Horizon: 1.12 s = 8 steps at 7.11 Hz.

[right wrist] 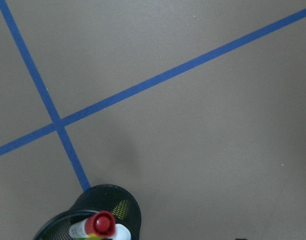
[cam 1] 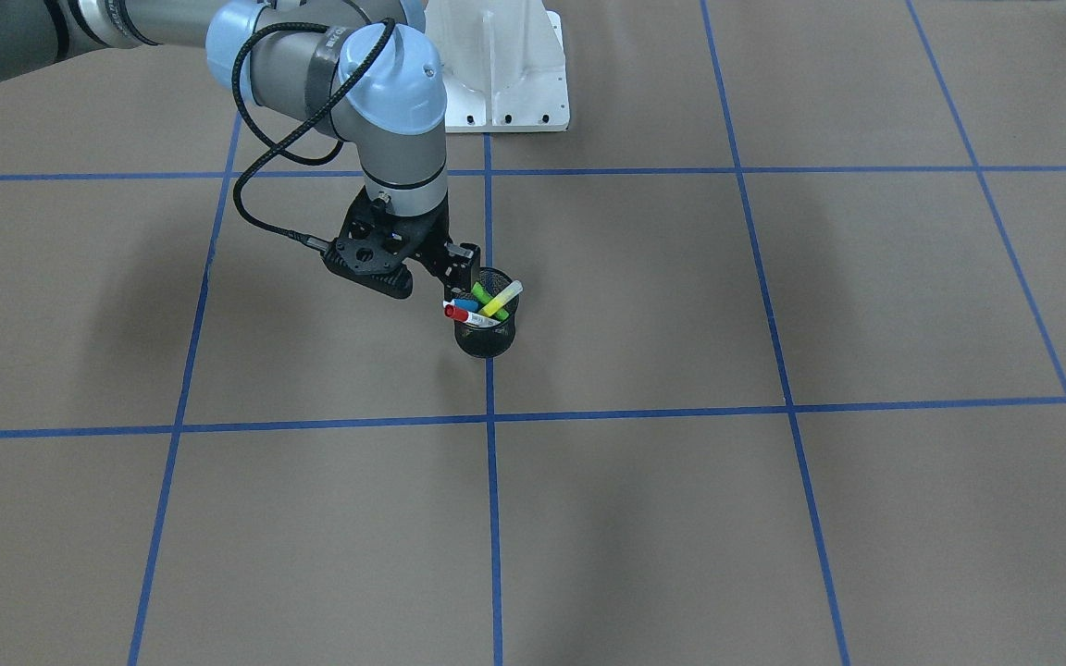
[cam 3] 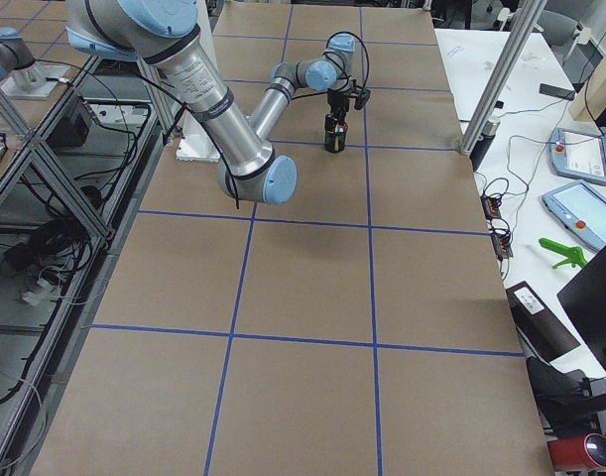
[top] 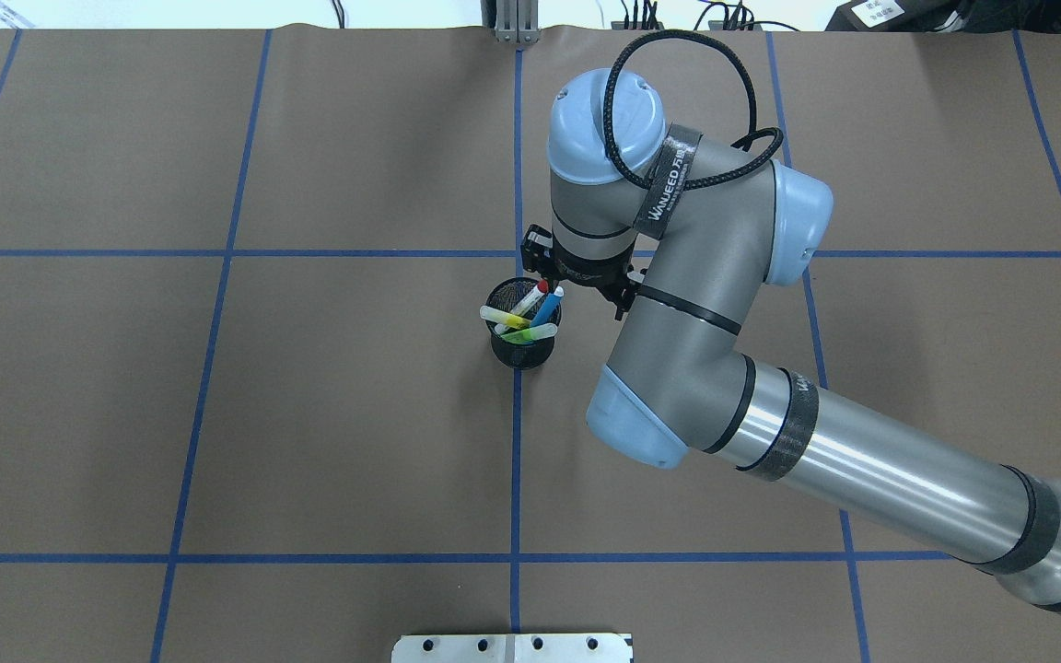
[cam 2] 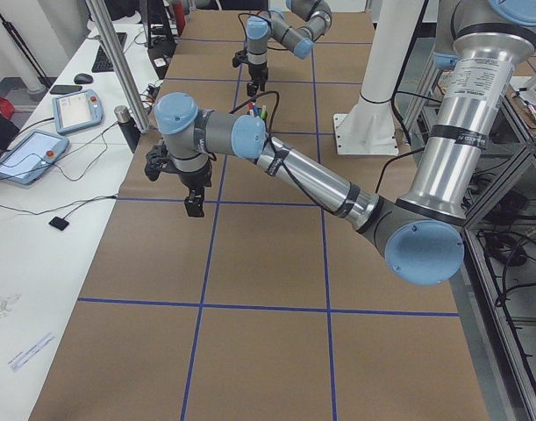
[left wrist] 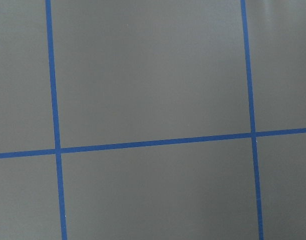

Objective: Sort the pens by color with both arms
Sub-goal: 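Lower the right gripper into the cup onto the blue marker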

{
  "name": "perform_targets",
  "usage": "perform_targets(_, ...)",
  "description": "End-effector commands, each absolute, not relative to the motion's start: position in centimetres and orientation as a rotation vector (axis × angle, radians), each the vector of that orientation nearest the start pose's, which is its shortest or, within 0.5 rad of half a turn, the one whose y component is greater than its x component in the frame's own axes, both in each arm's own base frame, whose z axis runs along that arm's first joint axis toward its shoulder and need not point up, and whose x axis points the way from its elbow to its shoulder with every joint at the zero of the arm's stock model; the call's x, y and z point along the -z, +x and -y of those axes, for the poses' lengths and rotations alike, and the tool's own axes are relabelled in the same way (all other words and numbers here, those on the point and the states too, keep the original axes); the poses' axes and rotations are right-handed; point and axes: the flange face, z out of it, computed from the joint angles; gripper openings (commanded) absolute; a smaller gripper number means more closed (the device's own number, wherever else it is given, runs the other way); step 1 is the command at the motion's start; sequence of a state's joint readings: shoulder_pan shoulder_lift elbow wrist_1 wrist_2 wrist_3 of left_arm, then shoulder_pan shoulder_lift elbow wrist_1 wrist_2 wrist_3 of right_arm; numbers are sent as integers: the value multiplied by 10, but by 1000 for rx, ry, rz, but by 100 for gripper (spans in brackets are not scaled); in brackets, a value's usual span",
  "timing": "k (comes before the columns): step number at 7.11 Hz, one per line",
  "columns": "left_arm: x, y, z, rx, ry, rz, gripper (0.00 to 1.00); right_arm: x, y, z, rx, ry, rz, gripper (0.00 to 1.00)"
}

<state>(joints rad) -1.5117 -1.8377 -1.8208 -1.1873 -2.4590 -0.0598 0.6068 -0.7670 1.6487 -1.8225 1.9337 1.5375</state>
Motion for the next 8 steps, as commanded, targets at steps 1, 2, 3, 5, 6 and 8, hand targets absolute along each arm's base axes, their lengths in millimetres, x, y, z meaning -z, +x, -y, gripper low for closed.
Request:
perform_targets(1,-428,-22,563,-59,71,-893,99,-187,-511,474,-438,-158,673,86)
perform_targets(2,-428,-22,563,-59,71,-893,99,-186,-511,477,-408,-132,675,86)
perform_targets(3,-428,-22,563,-59,71,-893,99,-179,-511,478,-394,-124,684,86)
perform_targets(5,-426,-22,562,-61,74,-893,99,-167,-516,481,-389,-118,692,85)
perform_targets(6,-426,-23,562,-60,76,-893,99,-168,-517,482,-389,-117,689,85)
perform_targets(8,-427,-23,562,-60,73,-891,99,-171,-518,483,-389,-118,684,85)
